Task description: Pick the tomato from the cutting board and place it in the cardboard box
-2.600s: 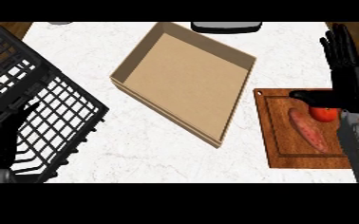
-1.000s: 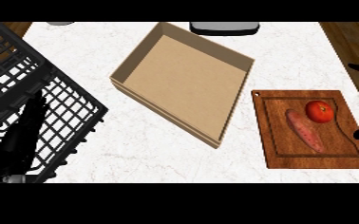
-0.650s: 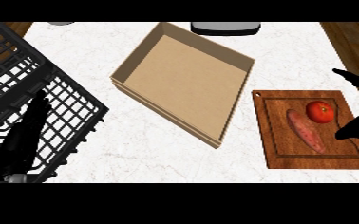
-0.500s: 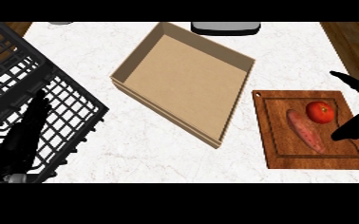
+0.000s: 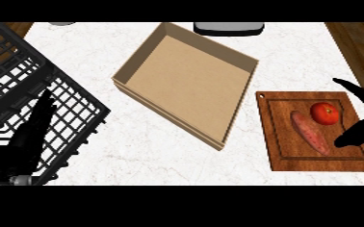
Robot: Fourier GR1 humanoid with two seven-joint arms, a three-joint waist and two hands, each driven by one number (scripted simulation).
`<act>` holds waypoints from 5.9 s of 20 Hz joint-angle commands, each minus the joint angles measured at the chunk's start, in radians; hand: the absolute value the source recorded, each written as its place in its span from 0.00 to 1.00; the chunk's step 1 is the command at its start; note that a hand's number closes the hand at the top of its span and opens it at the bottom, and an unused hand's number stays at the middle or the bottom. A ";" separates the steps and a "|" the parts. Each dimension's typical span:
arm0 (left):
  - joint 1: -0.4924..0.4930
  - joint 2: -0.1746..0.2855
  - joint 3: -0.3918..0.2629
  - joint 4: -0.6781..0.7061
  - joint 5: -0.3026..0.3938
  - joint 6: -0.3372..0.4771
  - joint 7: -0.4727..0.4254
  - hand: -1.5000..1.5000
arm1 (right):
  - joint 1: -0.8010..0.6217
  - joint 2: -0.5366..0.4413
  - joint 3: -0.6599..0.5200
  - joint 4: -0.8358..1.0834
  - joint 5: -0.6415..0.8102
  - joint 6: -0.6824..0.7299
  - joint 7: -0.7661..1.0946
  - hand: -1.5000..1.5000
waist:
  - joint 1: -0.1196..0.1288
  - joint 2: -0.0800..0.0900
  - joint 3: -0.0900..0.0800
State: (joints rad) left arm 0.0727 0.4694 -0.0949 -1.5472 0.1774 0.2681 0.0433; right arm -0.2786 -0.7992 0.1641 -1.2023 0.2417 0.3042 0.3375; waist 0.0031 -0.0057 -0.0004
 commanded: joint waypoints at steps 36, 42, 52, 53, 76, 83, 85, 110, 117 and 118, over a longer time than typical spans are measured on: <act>-0.053 -0.194 0.060 -0.013 -0.283 -0.141 0.048 0.50 | -0.050 0.255 -0.165 0.270 0.457 -0.226 -0.223 1.00 | 0.008 0.008 0.001; -0.097 -0.224 0.046 0.045 -0.327 -0.127 0.020 0.50 | -0.177 0.227 -0.104 0.298 0.537 -0.211 -0.336 1.00 | 0.018 0.013 0.001; -0.104 -0.237 0.047 0.023 -0.329 -0.144 0.041 0.50 | -0.411 0.266 -0.027 0.556 0.656 -0.366 -0.719 1.00 | 0.028 0.015 0.002; -0.119 -0.200 0.087 -0.019 -0.292 -0.177 0.099 0.50 | -0.425 0.274 -0.015 0.547 0.683 -0.380 -0.699 1.00 | 0.024 0.012 0.002; -0.091 -0.235 0.116 0.028 -0.322 -0.176 0.046 0.50 | -0.612 0.471 -0.211 0.078 0.225 0.056 -0.587 1.00 | -0.008 0.002 0.000; -0.061 -0.230 0.132 0.031 -0.313 -0.214 -0.017 0.50 | -0.746 0.560 -0.168 0.190 0.293 0.014 -0.486 1.00 | 0.012 0.008 0.000; -0.101 -0.221 0.135 -0.002 -0.311 -0.220 0.078 0.50 | -0.743 0.621 -0.133 0.116 0.300 0.022 -0.382 1.00 | 0.004 0.005 0.000; -0.108 -0.245 0.132 -0.006 -0.325 -0.258 0.055 0.50 | -0.929 0.799 -0.163 0.823 0.229 -0.373 -0.555 0.00 | 0.054 0.023 0.001; -0.097 -0.288 0.100 -0.006 -0.368 -0.216 0.054 0.50 | -0.943 0.777 -0.369 0.826 0.044 -0.423 -0.611 0.00 | 0.046 0.025 0.001; -0.100 -0.252 0.129 -0.012 -0.358 -0.235 0.055 0.50 | -0.946 0.737 -0.398 0.812 0.009 -0.362 -0.624 0.00 | 0.036 0.020 0.001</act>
State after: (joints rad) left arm -0.0421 0.2098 0.0299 -1.5551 -0.1864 0.0468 0.0950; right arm -1.2298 -0.0227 -0.1421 -0.3959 0.3374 -0.0890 -0.2321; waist 0.0470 0.0147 0.0042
